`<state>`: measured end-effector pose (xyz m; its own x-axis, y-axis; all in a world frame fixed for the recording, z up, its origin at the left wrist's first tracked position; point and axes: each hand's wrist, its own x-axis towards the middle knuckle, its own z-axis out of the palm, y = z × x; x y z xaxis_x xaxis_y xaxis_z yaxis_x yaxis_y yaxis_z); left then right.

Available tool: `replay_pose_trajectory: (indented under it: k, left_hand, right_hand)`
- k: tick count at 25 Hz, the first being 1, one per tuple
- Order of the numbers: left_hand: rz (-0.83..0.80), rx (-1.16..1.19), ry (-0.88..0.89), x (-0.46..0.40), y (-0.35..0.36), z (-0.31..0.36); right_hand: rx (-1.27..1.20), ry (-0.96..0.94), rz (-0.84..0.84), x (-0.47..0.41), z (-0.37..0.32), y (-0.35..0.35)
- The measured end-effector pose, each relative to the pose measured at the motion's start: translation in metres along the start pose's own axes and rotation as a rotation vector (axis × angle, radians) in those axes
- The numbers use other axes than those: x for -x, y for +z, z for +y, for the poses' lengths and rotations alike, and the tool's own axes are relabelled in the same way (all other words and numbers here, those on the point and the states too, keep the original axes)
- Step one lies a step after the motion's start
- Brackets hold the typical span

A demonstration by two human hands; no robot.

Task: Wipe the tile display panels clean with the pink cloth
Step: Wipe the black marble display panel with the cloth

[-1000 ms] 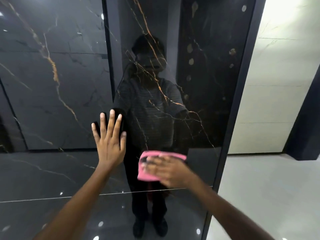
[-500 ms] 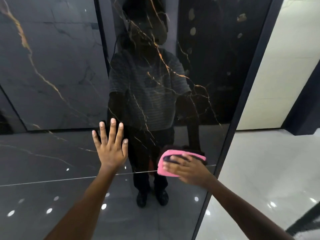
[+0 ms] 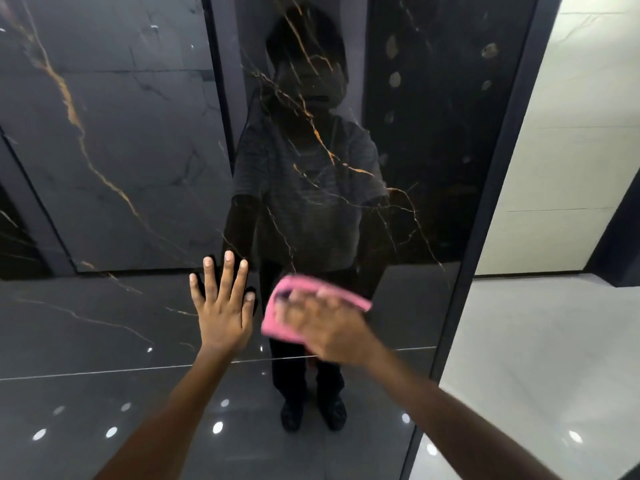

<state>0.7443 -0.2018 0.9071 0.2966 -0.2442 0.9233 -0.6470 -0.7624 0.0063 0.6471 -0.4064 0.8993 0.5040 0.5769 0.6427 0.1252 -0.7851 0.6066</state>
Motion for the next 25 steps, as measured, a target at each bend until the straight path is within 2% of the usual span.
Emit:
replay_pose_trajectory:
  k: [1, 2, 4, 8, 10, 12, 14, 16, 18, 21, 22, 25]
  left_hand:
    - [-0.036, 0.038, -0.016, 0.000, -0.006, 0.002]
    - [-0.063, 0.082, -0.049, 0.003, -0.013, 0.006]
    - [-0.089, 0.156, -0.140, 0.018, -0.021, 0.019]
    - [-0.123, 0.106, -0.187, 0.064, -0.005, 0.030]
    - [-0.078, 0.042, -0.154, 0.065, 0.017, 0.020]
    - [0.028, -0.035, -0.103, 0.065, 0.037, 0.014]
    - [0.107, -0.080, -0.082, 0.069, 0.049, 0.010]
    - [0.150, -0.090, -0.058, 0.070, 0.049, 0.011]
    - [0.155, -0.107, -0.046, 0.069, 0.048, 0.010]
    - [0.143, -0.096, -0.054, 0.067, 0.043, 0.009]
    - [0.119, -0.095, -0.059, 0.066, 0.038, 0.009]
    - [-0.037, -0.101, -0.089, 0.063, 0.017, 0.015]
  right_hand:
    - [0.001, -0.232, -0.159, 0.026, -0.028, 0.015]
    - [0.008, -0.346, -0.250, 0.049, -0.034, 0.020]
    - [0.006, -0.339, -0.213, 0.077, -0.002, 0.015]
    - [0.045, 0.099, 0.121, 0.082, 0.141, -0.043]
    - [0.004, 0.324, 0.253, 0.076, 0.176, -0.053]
    - [-0.028, 0.429, 0.321, 0.097, 0.158, -0.031]
    - [-0.057, 0.516, 0.330, 0.145, 0.111, 0.003]
    - [-0.086, 0.668, 0.284, 0.182, 0.053, 0.026]
    - [-0.164, 0.763, 0.171, 0.167, -0.005, 0.038]
    - [-0.201, 0.594, 0.100, 0.100, -0.067, 0.051]
    - [-0.131, 0.499, 0.120, 0.084, -0.075, 0.053]
    - [0.027, 0.101, -0.020, 0.101, -0.066, 0.057]
